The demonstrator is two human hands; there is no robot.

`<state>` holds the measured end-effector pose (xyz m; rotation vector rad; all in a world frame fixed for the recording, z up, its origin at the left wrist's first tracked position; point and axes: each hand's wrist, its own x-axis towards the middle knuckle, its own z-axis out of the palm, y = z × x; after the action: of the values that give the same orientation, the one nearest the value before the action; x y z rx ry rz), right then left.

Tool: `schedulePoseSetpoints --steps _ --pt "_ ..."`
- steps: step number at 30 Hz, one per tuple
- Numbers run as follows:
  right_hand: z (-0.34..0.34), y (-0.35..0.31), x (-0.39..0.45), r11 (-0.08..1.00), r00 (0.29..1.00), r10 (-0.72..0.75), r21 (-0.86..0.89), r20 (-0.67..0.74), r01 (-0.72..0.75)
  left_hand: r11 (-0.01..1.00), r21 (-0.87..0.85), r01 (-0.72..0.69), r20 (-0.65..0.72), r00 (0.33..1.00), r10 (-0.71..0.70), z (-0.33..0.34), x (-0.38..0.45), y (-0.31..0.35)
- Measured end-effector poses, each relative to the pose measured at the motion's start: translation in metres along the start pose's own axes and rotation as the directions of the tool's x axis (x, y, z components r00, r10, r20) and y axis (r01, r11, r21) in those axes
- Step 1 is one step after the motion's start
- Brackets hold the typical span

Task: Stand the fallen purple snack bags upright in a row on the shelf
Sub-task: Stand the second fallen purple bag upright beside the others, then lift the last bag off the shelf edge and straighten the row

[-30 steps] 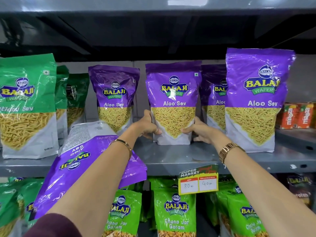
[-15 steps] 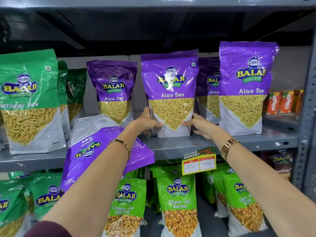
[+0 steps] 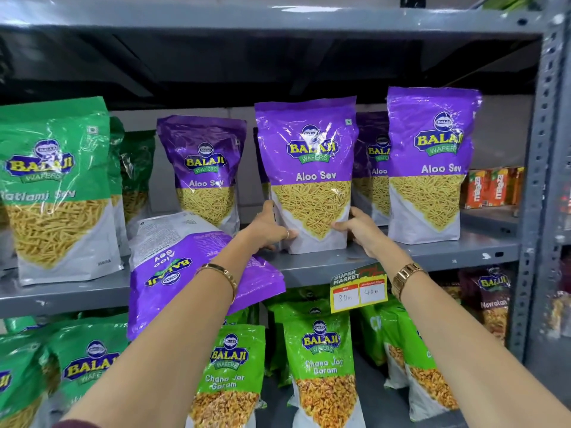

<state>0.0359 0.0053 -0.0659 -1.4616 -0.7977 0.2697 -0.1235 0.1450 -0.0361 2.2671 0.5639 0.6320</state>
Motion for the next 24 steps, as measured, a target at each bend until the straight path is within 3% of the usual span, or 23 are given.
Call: schedulePoseSetpoints --steps 10,14,16,18,20,24 --pt "0.000 0.001 0.000 0.998 0.999 -0.026 0.053 0.022 0.025 0.995 0.094 0.044 -0.031 0.999 -0.041 0.005 -0.002 0.005" --pt "-0.001 -0.001 -0.005 0.990 0.987 -0.139 -0.034 -0.078 0.137 0.996 0.092 -0.020 -0.124 0.992 0.032 -0.005 -0.016 0.002" --pt "0.000 -0.005 -0.013 0.953 0.939 -0.293 -0.132 -0.182 0.272 0.994 0.104 -0.020 -0.213 0.976 0.041 -0.018 -0.028 0.002" --pt "0.001 -0.010 -0.022 0.849 0.839 -0.490 -0.347 -0.238 0.398 0.987 0.162 -0.019 -0.303 0.950 0.068 -0.032 -0.042 0.003" --pt "0.005 -0.013 -0.032 0.704 0.745 -0.642 -0.524 -0.182 0.479 0.968 0.249 0.012 -0.377 0.922 0.086 -0.048 -0.060 -0.001" --pt "0.016 -0.016 -0.049 0.482 0.609 -0.793 -0.644 -0.032 0.594 0.918 0.390 0.072 -0.445 0.887 0.119 -0.087 -0.095 -0.015"
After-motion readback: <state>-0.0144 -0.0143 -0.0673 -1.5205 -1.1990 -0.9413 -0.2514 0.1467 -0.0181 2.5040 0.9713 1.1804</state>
